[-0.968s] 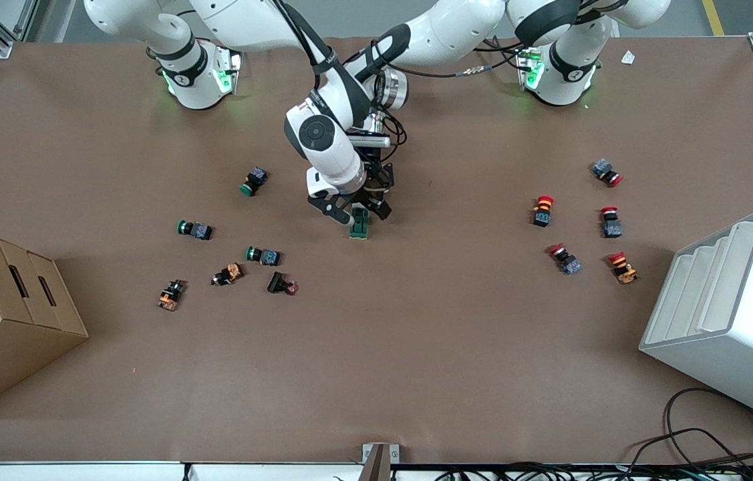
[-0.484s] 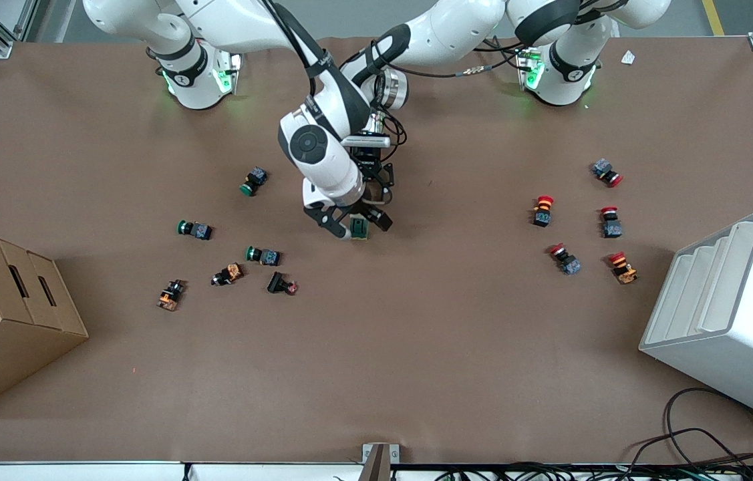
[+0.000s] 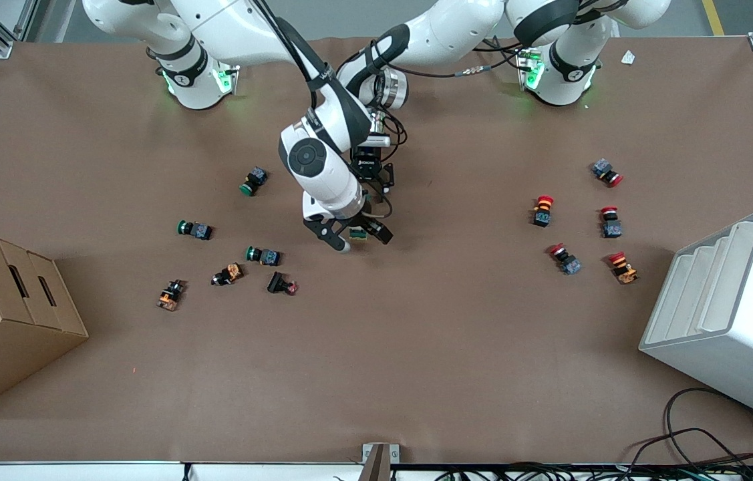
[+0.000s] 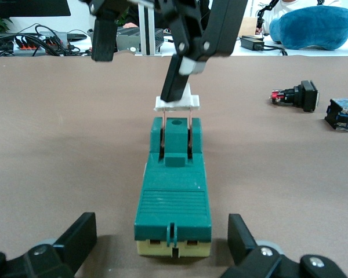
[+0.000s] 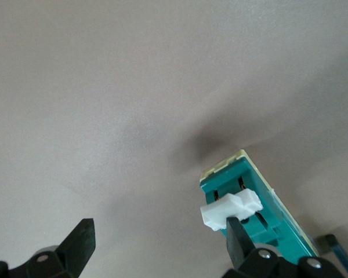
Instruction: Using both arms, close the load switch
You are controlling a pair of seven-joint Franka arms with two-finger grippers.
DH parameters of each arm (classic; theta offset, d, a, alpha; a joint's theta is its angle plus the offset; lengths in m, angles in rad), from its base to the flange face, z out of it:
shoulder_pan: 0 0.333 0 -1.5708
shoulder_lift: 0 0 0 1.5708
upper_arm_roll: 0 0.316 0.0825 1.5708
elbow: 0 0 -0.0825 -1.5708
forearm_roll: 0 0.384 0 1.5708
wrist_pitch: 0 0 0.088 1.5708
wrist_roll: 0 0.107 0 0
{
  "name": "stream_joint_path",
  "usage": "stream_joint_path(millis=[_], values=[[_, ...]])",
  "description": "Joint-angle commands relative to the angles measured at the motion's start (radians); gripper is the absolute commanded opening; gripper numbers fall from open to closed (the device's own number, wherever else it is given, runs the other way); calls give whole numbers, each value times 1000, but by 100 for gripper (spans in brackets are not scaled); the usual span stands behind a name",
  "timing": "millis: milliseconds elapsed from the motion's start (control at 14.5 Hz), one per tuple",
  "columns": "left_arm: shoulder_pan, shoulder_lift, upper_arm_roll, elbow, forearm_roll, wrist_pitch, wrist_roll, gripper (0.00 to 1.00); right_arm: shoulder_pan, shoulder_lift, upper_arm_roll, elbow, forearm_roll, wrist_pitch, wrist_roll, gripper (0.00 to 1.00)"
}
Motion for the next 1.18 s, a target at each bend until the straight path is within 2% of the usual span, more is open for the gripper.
stream_joint_path(millis=[0, 553, 761, 899, 1106], values=[[-9, 26, 10, 16, 5, -9, -19, 100, -7, 38, 2, 40, -11, 12, -13, 100], [-6, 26, 20, 24, 10, -8, -16, 100, -41, 85, -1, 69, -12, 21, -117, 100], [-3, 24, 20, 27, 10, -8, -6, 100, -104, 69, -1, 62, -12, 3, -243, 100], [-2, 20, 20, 25, 8, -8, 1, 100, -170, 25, -4, 59, -18, -108, -345, 100], [6, -2, 14, 19, -18, -8, 92, 100, -329, -79, -7, 55, -53, -301, -540, 100]])
